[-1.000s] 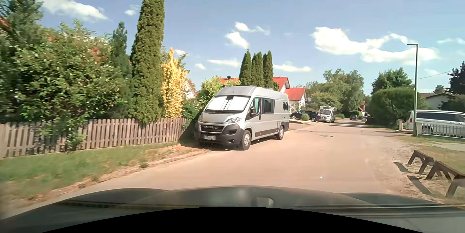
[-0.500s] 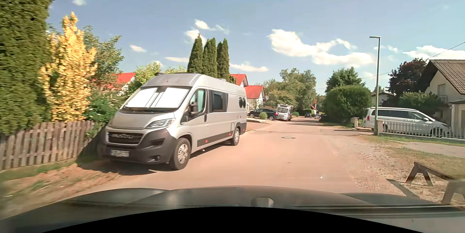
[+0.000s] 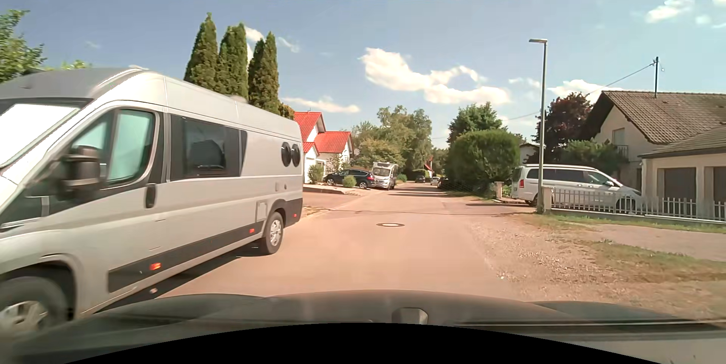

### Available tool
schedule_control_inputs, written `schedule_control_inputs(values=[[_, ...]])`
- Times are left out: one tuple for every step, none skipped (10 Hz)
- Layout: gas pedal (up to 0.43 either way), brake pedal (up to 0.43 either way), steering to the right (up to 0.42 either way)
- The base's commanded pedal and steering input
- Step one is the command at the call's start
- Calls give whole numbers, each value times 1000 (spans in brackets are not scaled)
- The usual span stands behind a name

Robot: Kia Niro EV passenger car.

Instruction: Follow the waypoints while adhering to traffic rules and regulations

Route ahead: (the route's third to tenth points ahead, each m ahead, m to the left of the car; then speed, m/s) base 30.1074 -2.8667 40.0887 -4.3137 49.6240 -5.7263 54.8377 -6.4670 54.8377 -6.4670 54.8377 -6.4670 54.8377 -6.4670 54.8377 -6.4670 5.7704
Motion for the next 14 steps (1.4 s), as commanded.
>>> schedule_control_inputs(values=[[79,6,145],[79,6,102],[79,6,77],[79,6,50],[79,6,29],[79,6,17],[79,6,5],[67,6,4],[67,6,5],[59,6,5],[47,6,5],[28,6,5],[28,6,5],[28,6,5]])
